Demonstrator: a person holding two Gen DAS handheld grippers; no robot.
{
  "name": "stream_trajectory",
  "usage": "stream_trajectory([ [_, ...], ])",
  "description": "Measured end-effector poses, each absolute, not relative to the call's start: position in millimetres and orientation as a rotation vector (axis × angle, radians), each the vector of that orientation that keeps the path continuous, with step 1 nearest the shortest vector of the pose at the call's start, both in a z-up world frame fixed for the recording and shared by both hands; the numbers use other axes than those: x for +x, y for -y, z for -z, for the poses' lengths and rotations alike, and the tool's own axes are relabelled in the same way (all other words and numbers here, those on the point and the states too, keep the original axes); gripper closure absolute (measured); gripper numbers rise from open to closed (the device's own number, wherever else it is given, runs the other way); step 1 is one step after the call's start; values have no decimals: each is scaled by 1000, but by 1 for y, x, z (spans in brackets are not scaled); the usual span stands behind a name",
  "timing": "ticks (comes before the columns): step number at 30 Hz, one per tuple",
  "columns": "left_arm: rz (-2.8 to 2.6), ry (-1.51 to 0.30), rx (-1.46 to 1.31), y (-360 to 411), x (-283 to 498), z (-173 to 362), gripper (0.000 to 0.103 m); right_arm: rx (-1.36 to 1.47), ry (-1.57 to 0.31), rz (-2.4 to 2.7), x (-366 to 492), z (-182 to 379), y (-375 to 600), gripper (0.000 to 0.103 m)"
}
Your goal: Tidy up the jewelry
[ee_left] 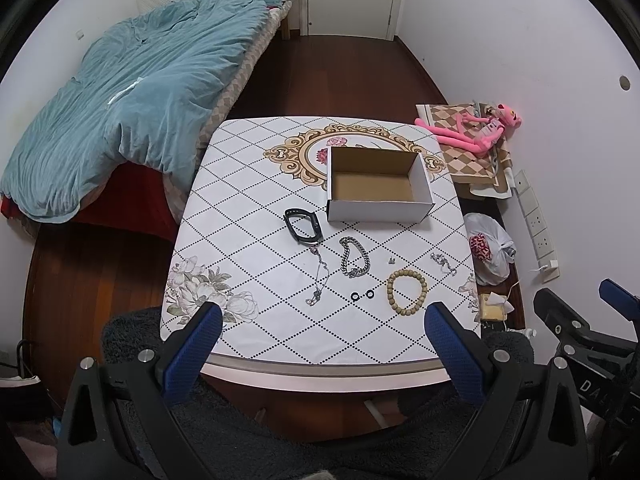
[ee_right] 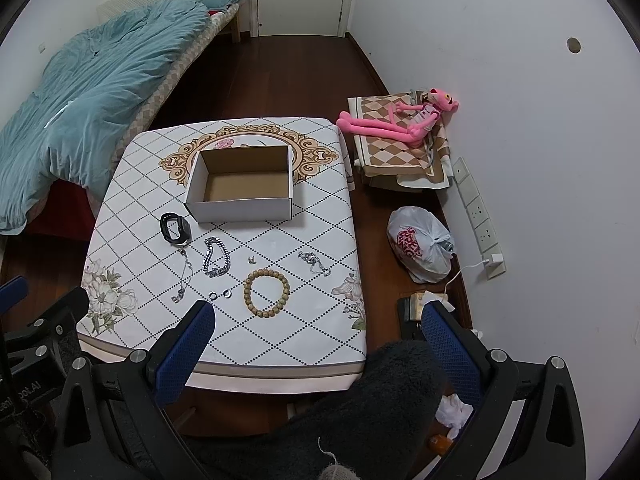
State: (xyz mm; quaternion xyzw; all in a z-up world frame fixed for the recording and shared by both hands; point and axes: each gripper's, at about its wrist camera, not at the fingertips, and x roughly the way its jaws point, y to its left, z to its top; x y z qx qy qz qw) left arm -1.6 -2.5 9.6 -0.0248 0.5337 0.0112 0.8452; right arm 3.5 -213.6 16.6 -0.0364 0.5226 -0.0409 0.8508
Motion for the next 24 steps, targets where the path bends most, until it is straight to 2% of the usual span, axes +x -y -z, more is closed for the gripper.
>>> stream_trajectory([
  [24,-20,-1118,-57,-4,-3,-13,0,-76,-1097,94,3,-19,213,0],
])
